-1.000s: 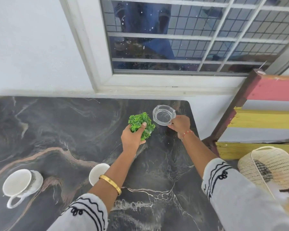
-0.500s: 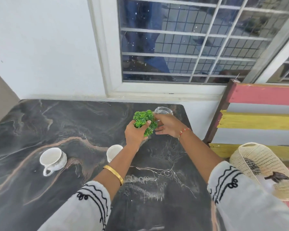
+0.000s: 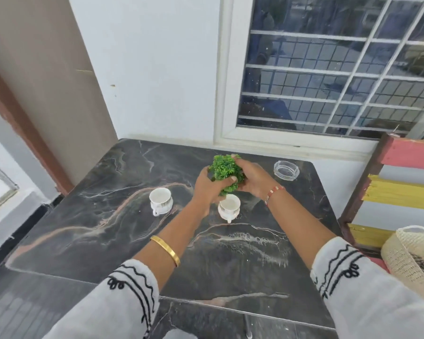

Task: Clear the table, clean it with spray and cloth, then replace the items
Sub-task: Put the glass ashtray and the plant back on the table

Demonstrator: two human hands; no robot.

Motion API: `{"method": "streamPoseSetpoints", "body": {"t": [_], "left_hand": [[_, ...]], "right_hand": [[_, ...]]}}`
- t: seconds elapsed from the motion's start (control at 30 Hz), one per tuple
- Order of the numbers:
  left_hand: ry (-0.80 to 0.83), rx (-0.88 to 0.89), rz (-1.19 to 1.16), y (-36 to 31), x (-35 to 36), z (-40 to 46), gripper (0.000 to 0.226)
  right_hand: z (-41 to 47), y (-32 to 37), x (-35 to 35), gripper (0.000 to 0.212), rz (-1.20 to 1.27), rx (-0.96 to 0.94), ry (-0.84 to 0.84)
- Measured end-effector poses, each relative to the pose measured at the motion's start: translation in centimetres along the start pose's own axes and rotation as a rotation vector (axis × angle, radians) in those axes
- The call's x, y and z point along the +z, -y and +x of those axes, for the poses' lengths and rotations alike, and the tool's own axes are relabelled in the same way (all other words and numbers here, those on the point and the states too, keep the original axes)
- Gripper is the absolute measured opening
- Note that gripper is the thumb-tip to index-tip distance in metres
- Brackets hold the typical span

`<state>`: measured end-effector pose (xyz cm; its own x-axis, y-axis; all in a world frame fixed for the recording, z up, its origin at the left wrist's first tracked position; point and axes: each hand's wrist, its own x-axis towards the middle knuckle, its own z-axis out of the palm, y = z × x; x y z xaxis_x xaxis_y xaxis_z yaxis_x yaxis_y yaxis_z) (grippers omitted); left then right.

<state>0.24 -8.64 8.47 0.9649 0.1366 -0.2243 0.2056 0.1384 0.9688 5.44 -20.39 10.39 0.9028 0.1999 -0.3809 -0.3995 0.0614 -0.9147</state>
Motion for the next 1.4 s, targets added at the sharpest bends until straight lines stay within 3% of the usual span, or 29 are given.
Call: {"method": "streamPoseSetpoints", "body": {"t": [0.17, 0.63, 0.97, 1.27, 1.4], "left_hand": [[-0.047, 0.012, 0.032, -2.1, -7.1, 1.3, 0.061], [-0.044, -0.087, 0.131, -5.5, -28.8, 14.0, 0.056], [0.035, -0.107, 0.056, -5.5, -32.1, 18.0, 0.048], [-0.044, -0.119, -0.007, -3.5, -33.9, 20.1, 0.039], [-0.07, -0.163, -0.101, -2.3, -35.5, 22.7, 0.063]], "right_hand": [[2.7, 0.2, 6.7, 0.033, 0.005, -0.01, 0.061], [15.4, 0.4, 27.4, 0.023, 0.074, 0.084, 0.076], [18.6, 0.7, 30.7, 0.019, 0.113, 0.079, -0.051], [22.8, -1.4, 32.2, 0.018, 0.145, 0.137, -0.026], [25.2, -2.2, 33.4, 0.029, 0.123, 0.17, -0.071]]}}
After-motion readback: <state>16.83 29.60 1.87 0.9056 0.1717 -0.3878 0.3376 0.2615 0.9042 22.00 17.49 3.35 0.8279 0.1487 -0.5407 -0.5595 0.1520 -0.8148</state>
